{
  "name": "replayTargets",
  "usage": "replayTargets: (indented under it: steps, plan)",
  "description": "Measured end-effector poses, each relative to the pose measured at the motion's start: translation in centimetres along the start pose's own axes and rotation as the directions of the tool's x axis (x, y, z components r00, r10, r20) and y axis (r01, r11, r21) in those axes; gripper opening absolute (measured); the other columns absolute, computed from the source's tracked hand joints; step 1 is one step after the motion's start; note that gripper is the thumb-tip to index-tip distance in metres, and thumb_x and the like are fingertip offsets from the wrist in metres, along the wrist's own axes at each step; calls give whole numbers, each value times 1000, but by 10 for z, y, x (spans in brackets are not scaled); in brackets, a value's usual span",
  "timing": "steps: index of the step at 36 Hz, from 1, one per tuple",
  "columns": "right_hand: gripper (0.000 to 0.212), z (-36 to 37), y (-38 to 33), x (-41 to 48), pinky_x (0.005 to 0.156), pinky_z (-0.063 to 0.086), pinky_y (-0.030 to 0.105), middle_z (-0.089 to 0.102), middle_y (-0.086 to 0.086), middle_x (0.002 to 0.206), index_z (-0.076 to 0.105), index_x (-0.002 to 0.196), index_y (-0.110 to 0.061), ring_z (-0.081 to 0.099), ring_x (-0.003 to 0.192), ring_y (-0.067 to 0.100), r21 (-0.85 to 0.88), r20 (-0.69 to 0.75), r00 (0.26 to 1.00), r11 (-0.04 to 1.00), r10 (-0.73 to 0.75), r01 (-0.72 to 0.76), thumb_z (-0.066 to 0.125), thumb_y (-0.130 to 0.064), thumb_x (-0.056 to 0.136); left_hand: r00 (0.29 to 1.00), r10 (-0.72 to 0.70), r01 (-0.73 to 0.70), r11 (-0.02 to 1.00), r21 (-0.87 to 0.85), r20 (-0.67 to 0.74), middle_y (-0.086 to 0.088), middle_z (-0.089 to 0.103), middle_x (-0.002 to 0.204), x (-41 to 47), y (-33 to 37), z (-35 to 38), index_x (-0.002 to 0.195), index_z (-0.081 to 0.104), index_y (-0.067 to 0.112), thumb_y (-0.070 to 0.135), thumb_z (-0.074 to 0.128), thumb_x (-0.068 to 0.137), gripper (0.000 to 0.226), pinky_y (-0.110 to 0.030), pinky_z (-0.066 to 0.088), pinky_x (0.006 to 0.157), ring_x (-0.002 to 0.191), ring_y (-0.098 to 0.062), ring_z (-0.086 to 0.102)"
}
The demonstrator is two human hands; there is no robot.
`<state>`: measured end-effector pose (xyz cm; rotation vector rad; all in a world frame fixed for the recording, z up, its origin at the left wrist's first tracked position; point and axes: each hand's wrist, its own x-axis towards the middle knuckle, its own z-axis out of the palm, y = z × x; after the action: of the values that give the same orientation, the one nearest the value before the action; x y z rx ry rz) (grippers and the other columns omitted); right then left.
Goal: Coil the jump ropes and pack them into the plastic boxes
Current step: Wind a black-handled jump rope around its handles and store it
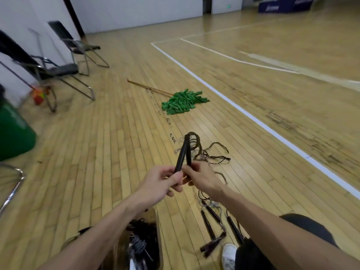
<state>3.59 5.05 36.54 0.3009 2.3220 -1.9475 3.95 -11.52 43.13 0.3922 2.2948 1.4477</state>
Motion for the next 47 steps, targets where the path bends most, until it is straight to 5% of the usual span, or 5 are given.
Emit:
replayTargets:
  steps: [20, 29, 37, 42, 47]
  plan:
    - [25, 31, -81, -85, 85, 60, 39, 71, 6, 101, 55, 122, -16, 70, 89, 20, -546, 455, 889, 774, -48, 322, 42, -31, 107, 911, 23, 38, 989, 140, -412, 2, 66, 84, -54, 13, 9, 95, 55, 21, 46, 44, 103, 29, -18, 45, 53, 68, -5, 62]
    - [67, 44, -41, -44, 90, 56, 30, 67, -3, 122, 49, 142, -19, 65, 110, 12, -181, 456, 866, 974, 206, -136, 56, -64, 93, 920, -89, 241, 897, 370, -381, 5, 64, 114, -25, -57, 21, 141, 38, 16, 40, 39, 105, 44, -19, 52, 81, 98, -12, 62]
    - [32, 65, -17, -18, 67, 54, 32, 64, 5, 86, 60, 103, -9, 62, 77, 17, -1, 94, 968, 973, 232, -233, 44, -37, 107, 1000, 1, 12, 855, 518, -25, 12, 63, 110, -16, -68, 14, 136, 34, 30, 56, 47, 90, 54, -34, 53, 84, 97, -12, 62]
    - [26, 51, -22, -16, 54, 48, 27, 64, 8, 79, 55, 105, -5, 59, 60, 16, 158, 360, 897, 931, 255, -329, 45, -29, 108, 944, 203, -113, 940, 322, -261, 10, 50, 59, -13, -63, -20, 76, 54, 22, 32, 38, 103, 33, -26, 35, 55, 55, -4, 44]
    - [22, 40, -26, -23, 49, 39, 20, 48, 2, 68, 55, 101, -9, 41, 53, 11, 128, 647, 706, 871, 289, -475, 52, -31, 104, 945, 153, -136, 988, 75, -288, 13, 61, 100, -6, -68, -31, 96, 58, 33, 41, 38, 102, 22, -27, 46, 76, 89, -2, 58]
